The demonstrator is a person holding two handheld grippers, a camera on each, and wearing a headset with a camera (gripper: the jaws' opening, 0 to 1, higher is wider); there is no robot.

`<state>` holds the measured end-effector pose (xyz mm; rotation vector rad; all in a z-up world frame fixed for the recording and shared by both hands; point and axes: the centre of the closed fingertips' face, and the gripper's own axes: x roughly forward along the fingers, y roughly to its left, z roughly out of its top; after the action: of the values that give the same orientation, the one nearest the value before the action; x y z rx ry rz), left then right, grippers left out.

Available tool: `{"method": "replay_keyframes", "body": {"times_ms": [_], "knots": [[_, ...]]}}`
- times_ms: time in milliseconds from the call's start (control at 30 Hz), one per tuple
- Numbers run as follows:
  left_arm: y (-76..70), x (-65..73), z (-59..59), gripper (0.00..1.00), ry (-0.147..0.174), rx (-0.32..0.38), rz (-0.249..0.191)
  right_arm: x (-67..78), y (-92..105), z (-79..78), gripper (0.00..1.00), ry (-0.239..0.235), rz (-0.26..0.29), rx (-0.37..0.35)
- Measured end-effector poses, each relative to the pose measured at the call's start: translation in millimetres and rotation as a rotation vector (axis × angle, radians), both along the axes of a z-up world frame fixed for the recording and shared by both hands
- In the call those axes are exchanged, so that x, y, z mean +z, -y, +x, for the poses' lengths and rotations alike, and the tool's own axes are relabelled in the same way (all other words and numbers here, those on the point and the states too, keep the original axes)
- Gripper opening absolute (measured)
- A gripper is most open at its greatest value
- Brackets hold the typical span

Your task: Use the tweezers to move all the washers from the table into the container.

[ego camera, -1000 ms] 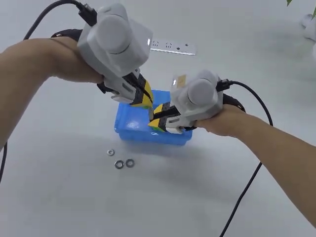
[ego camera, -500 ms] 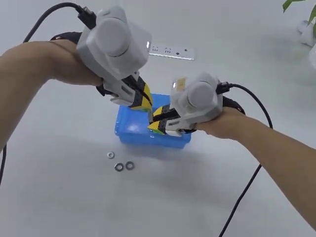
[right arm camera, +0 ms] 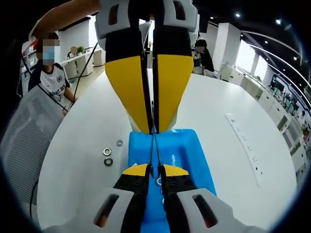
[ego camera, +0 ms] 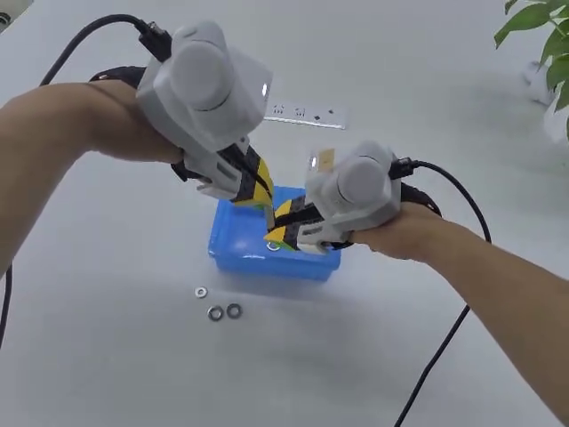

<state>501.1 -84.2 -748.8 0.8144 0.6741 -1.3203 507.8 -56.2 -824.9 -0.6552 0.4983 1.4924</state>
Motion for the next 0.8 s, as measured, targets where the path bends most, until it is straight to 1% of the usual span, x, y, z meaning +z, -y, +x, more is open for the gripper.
{"method": "replay_keyframes", "body": {"times_ms": [200, 467, 633, 800], "knots": [[0.7, 10.4, -8.0, 0.05, 0.011, -0.001, 0.006, 10.0, -0.1, -6.6, 0.12, 0.012, 0.008, 0.0], [-0.6, 22.6, -22.6, 0.05, 0.028, 0.002, 0.015, 22.7, -1.8, -19.6, 0.12, 0.032, 0.013, 0.008], [-2.9, 24.0, -31.5, 0.05, 0.027, 0.003, 0.03, 24.6, -3.0, -28.1, 0.12, 0.034, 0.014, 0.014], [-4.5, 23.6, -40.8, 0.05, 0.025, 0.005, 0.035, 24.3, -4.2, -39.2, 0.12, 0.03, 0.019, 0.019]]}}
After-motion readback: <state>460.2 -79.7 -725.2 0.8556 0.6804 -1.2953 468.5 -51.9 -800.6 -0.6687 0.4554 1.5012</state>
